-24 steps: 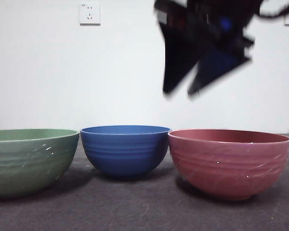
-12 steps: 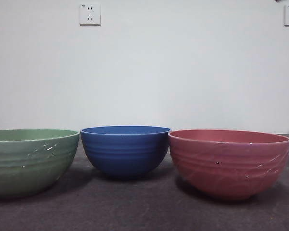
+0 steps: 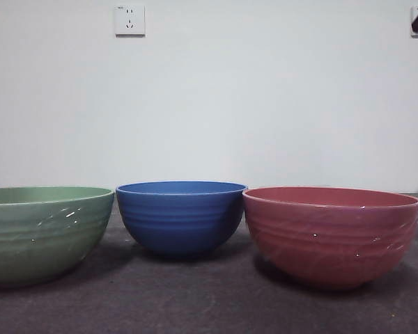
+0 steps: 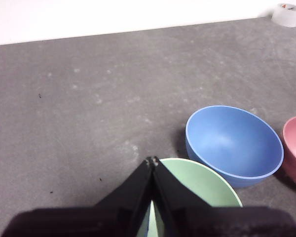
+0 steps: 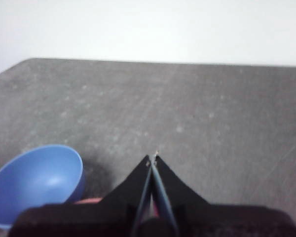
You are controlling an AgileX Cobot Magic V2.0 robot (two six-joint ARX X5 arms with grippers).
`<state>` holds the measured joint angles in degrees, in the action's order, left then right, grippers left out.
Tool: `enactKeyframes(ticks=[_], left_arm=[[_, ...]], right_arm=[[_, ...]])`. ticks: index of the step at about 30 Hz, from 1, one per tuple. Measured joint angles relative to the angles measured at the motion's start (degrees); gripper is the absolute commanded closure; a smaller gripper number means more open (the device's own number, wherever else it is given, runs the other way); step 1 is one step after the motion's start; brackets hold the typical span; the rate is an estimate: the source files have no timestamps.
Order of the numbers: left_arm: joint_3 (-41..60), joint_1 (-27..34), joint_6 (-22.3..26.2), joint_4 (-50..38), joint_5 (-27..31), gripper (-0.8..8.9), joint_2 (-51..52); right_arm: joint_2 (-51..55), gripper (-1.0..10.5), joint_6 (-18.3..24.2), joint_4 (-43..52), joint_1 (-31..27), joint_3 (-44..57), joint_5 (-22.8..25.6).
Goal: Pick up the green bowl on the top,put the green bowl on the left,pick up the red bowl in the middle,put the red bowl on the right
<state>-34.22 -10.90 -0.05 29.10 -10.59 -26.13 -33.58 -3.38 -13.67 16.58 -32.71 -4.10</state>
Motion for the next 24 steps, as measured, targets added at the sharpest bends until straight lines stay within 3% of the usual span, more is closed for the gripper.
enactKeyframes(ticks=[13,19,24], left_arm=[[0.0,-0.2,0.0,0.7,0.5,8.17,1.0],[0.2,1.8,3.7,4.7,3.1,8.17,13.6],[5.1,7.8,5.1,0.4,8.6,8.17,25.4]], right_arm=[[0.0,9.4,-0.5,-2.8,0.0,0.0,0.0],[0.0,9.4,-0.5,-3.0,0.0,0.0,0.0],[0.0,9.4,-0.5,-3.0,0.0,0.0,0.0]])
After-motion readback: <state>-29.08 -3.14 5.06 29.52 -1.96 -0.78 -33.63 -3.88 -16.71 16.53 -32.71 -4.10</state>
